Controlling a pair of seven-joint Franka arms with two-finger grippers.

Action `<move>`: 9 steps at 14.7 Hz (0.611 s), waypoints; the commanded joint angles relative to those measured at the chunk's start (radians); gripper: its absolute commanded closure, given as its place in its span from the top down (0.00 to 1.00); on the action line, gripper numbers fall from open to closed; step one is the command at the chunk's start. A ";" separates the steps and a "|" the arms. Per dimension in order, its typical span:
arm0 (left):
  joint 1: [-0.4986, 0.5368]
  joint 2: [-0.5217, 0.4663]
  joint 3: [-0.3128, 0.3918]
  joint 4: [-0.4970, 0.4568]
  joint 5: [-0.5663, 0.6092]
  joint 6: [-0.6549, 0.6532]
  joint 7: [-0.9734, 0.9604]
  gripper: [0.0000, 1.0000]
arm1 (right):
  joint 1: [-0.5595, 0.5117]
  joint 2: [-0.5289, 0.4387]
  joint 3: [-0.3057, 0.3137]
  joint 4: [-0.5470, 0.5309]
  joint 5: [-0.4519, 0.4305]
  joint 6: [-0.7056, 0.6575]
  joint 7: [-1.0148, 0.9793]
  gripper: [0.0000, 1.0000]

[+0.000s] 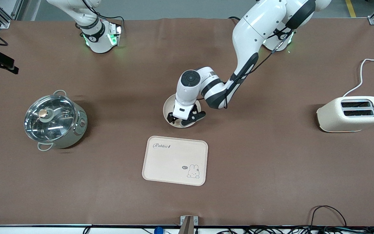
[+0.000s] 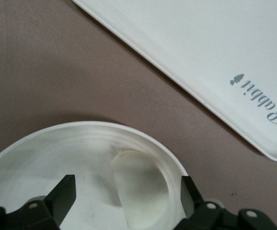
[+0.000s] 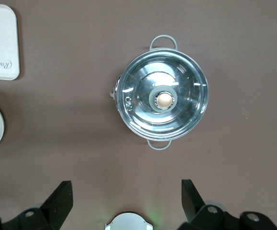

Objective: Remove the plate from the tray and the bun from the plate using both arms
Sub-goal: 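Grasp the bun with the left gripper and lift it off the plate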

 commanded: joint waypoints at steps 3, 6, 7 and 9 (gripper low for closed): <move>-0.008 0.013 0.006 0.018 0.022 0.030 -0.071 0.29 | 0.019 -0.024 -0.005 0.005 -0.028 0.016 -0.005 1.00; -0.009 0.013 0.006 0.019 0.022 0.030 -0.071 0.17 | 0.027 -0.021 -0.003 0.005 -0.026 0.037 -0.005 1.00; -0.009 0.012 0.006 0.019 0.024 0.031 -0.070 0.12 | 0.030 -0.021 -0.003 0.005 -0.026 0.038 -0.005 1.00; -0.009 0.000 0.006 0.019 0.027 0.021 -0.068 0.00 | 0.033 -0.021 -0.003 0.005 -0.028 0.038 -0.005 1.00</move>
